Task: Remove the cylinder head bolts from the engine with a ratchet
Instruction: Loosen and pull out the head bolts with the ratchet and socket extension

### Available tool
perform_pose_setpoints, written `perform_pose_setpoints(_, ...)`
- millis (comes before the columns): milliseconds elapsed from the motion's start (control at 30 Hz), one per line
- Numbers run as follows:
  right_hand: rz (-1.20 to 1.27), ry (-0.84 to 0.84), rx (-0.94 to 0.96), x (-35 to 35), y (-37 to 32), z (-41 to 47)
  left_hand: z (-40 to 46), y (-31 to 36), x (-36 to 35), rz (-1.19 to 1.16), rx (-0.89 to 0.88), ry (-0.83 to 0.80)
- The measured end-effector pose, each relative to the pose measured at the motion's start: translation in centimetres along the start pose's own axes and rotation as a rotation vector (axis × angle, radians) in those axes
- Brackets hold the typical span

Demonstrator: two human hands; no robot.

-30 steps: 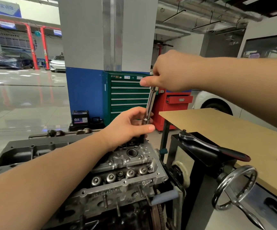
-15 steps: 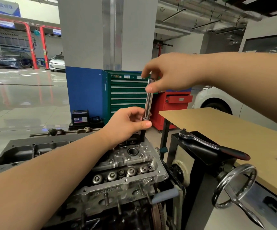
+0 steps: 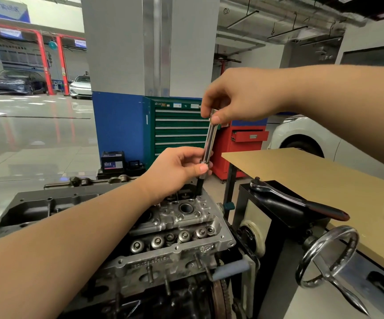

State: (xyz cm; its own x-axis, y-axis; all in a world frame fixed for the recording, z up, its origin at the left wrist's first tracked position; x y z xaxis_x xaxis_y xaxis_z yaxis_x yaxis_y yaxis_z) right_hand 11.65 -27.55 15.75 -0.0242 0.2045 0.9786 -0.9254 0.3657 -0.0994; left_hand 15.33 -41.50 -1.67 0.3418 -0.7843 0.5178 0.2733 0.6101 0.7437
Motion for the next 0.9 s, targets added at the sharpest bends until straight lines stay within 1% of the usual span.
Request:
perform_pose_setpoints(67, -0.073, 0.066, -0.036, -0.1, 0.2, 0.2, -0.2, 0.1, -0.2, -0.075, -0.016, -0.032)
perform_pose_setpoints(100, -0.153, 0.109, -0.069, -0.2, 0.3, 0.4, -0.3, 0.2, -0.3, -0.088, -0.017, -0.039)
perform_pose_setpoints(167, -0.288, 0.167, -0.143, -0.6, 0.4, 0.9, -0.3, 0.3, -0.4, -0.001, -0.016, -0.018)
perform_pose_setpoints(200, -0.311, 0.184, -0.167, -0.7, 0.3, 1.1, -0.3, 0.3, -0.3, 0.067, -0.019, -0.001)
perform_pose_setpoints(233, -0.293, 0.185, -0.172, -0.7, 0.3, 1.2, -0.3, 0.3, -0.2, 0.119, -0.018, 0.02)
perform_pose_setpoints(300, -0.151, 0.125, -0.133, -0.5, 0.3, 1.1, -0.1, 0.1, 0.2, 0.148, -0.012, 0.052)
perform_pose_setpoints(367, -0.044, 0.03, -0.076, -0.5, 0.2, 0.7, 0.0, 0.0, 0.5, 0.133, -0.005, 0.036)
perform_pose_setpoints(400, -0.032, 0.014, -0.061, -0.4, 0.3, 0.5, 0.0, 0.0, 0.4, 0.113, -0.007, 0.016)
perform_pose_setpoints(467, -0.115, 0.053, -0.048, -0.1, 0.4, 0.5, -0.1, -0.1, 0.2, 0.028, -0.006, -0.016)
perform_pose_setpoints(567, -0.251, 0.095, -0.13, -0.2, 0.9, 0.6, -0.4, 0.1, -0.2, -0.049, -0.016, -0.038)
perform_pose_setpoints(633, -0.246, 0.137, -0.181, -0.4, 0.9, 0.6, -0.4, 0.4, -0.3, 0.032, -0.043, -0.006)
perform_pose_setpoints(700, -0.255, 0.182, -0.163, -0.4, 0.7, 0.6, -0.3, 0.5, -0.1, 0.103, -0.04, 0.045)
perform_pose_setpoints(767, -0.131, 0.13, -0.09, -0.5, 0.3, 0.5, -0.1, 0.3, 0.3, 0.123, -0.03, 0.057)
perform_pose_setpoints(833, -0.019, 0.035, -0.029, -0.3, -0.2, 0.3, -0.1, 0.2, 0.5, 0.103, -0.045, 0.007)
perform_pose_setpoints(900, -0.11, 0.042, -0.029, -0.3, -0.1, 0.3, -0.3, 0.2, 0.3, -0.018, -0.043, -0.053)
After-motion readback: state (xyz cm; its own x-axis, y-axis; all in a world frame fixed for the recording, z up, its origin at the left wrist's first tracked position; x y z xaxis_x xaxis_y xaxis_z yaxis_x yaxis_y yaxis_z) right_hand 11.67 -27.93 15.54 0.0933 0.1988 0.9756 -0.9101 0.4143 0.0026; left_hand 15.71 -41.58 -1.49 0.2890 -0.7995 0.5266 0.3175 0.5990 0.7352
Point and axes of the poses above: each hand's wrist, its own z-axis towards the middle knuckle, its own x-axis out of the back of the hand, y = z × x, the point moved 4 cm from there along z, towards the middle knuckle, and after that the axes turned 15 degrees about z, right-handed, at the moved point
